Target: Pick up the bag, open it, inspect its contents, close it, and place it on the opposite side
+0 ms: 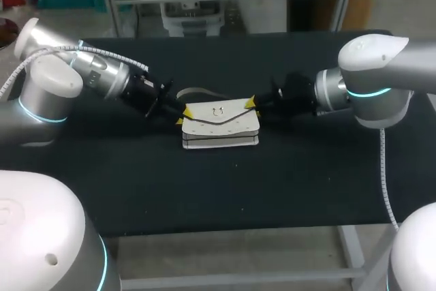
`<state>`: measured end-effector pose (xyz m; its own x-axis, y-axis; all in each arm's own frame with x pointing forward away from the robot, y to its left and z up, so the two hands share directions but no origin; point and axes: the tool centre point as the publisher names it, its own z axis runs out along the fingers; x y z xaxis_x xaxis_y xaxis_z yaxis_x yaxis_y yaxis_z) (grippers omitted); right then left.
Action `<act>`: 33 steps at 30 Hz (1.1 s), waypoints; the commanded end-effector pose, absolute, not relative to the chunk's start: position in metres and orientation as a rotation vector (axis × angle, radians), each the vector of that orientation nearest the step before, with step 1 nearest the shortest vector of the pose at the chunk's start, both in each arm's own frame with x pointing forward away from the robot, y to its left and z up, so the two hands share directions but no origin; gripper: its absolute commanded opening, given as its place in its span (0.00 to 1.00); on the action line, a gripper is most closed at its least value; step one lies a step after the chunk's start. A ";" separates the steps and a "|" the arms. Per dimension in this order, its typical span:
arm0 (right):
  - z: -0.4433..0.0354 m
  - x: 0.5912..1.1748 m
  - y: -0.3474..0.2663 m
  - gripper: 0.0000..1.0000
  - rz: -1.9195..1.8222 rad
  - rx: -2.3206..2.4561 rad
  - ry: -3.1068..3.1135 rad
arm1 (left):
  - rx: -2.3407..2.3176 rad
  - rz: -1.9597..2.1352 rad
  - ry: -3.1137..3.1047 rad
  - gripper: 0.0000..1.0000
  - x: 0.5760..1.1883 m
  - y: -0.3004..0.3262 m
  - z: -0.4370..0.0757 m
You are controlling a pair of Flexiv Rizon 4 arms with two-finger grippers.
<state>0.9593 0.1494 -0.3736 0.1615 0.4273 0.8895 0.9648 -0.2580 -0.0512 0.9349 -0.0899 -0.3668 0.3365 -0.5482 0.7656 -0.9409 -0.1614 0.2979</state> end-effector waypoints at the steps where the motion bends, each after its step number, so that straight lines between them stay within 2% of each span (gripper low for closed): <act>1: -0.376 0.958 0.164 0.00 -1.057 -1.781 -1.323 | 1.827 0.648 -1.319 0.00 0.940 -0.108 -0.370; 6: -0.379 0.955 0.159 0.00 -1.061 -1.788 -1.312 | 1.868 0.667 -1.351 0.00 0.939 -0.105 -0.367; 7: -0.378 0.955 0.156 0.00 -1.064 -1.793 -1.308 | 1.873 0.677 -1.361 0.31 0.938 -0.103 -0.366; 8: -0.377 0.954 0.154 0.00 -1.067 -1.795 -1.305 | 1.886 0.686 -1.363 0.47 0.938 -0.100 -0.364; 9: -0.376 0.954 0.152 0.04 -1.072 -1.798 -1.304 | 1.892 0.695 -1.361 0.75 0.937 -0.097 -0.362; 10: -0.374 0.953 0.150 0.19 -1.076 -1.800 -1.305 | 1.896 0.706 -1.365 0.94 0.936 -0.094 -0.361; 11: -0.373 0.953 0.148 0.32 -1.084 -1.803 -1.303 | 1.905 0.716 -1.359 1.00 0.935 -0.092 -0.360; 12: -0.372 0.953 0.147 0.42 -1.089 -1.804 -1.302 | 1.906 0.720 -1.354 1.00 0.935 -0.090 -0.359; 13: -0.370 0.952 0.146 0.47 -1.096 -1.805 -1.301 | 1.907 0.725 -1.349 1.00 0.935 -0.088 -0.358; 14: -0.369 0.952 0.145 0.48 -1.099 -1.805 -1.300 | 1.910 0.731 -1.342 0.95 0.935 -0.086 -0.357; 16: -0.367 0.952 0.144 0.48 -1.106 -1.806 -1.302 | 1.903 0.742 -1.340 0.84 0.933 -0.084 -0.355; 18: -0.366 0.952 0.144 0.49 -1.109 -1.804 -1.305 | 1.901 0.752 -1.342 0.82 0.932 -0.081 -0.353; 20: -0.365 0.951 0.144 0.49 -1.109 -1.800 -1.309 | 1.907 0.759 -1.339 0.85 0.931 -0.080 -0.353; 23: -0.367 0.952 0.147 0.49 -1.105 -1.794 -1.312 | 1.922 0.748 -1.309 0.79 0.937 -0.082 -0.357; 24: -0.368 0.953 0.148 0.48 -1.104 -1.792 -1.312 | 1.913 0.741 -1.286 0.74 0.940 -0.083 -0.358; 26: -0.368 0.954 0.151 0.47 -1.104 -1.787 -1.312 | 1.896 0.731 -1.232 0.49 0.946 -0.083 -0.360; 33: -0.370 0.957 0.159 0.47 -1.117 -1.780 -1.299 | 1.907 0.632 -1.091 0.42 0.954 -0.091 -0.371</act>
